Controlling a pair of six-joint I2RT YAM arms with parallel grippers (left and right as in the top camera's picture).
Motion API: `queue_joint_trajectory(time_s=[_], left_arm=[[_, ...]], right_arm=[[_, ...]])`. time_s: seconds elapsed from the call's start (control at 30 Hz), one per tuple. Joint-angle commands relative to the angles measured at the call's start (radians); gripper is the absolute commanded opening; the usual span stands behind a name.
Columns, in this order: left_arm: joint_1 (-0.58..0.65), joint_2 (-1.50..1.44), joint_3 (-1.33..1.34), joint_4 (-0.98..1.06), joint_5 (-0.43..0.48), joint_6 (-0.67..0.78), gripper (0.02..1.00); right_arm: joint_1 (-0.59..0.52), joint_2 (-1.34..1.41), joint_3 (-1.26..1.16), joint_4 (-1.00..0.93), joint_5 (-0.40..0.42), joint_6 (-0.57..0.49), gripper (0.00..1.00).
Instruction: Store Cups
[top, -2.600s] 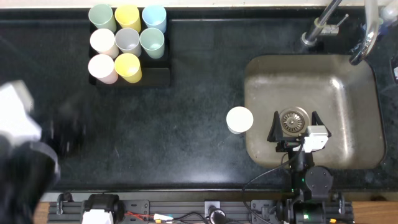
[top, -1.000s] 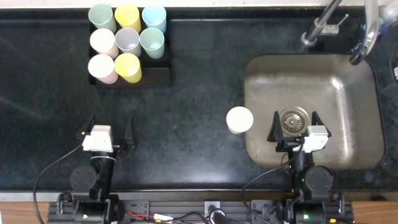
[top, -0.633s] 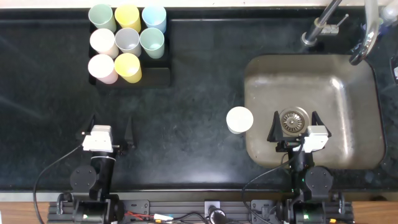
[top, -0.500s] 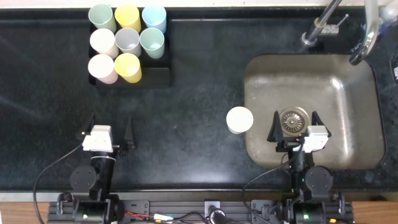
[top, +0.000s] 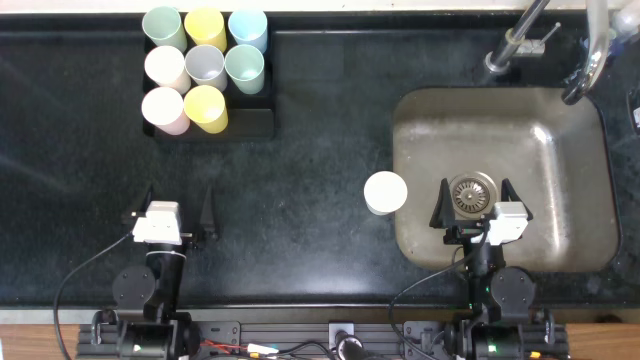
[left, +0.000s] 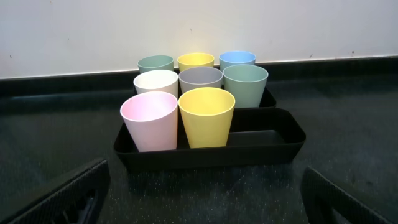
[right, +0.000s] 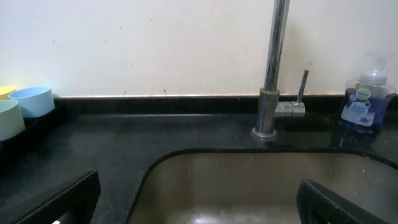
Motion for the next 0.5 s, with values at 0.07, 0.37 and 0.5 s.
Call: queue_joint_trajectory(time_s=[0.07, 0.37, 0.5], left_arm=[[0.011, -0.009, -0.003, -0.003, -0.013, 0.022, 0.998], [0.011, -0.009, -0.003, -0.003, -0.013, 0.023, 0.998], [0.011, -0.009, -0.003, -0.003, -0.013, 0.022, 1.000]], right_arm=[[0.002, -0.010, -0.013, 0.005, -0.014, 0.000, 0.998], [0.004, -0.010, 0.001, 0.003, -0.022, 0.005, 0.998], [0.004, 0.035, 0.157, -0.106, -0.064, 0.003, 0.998]])
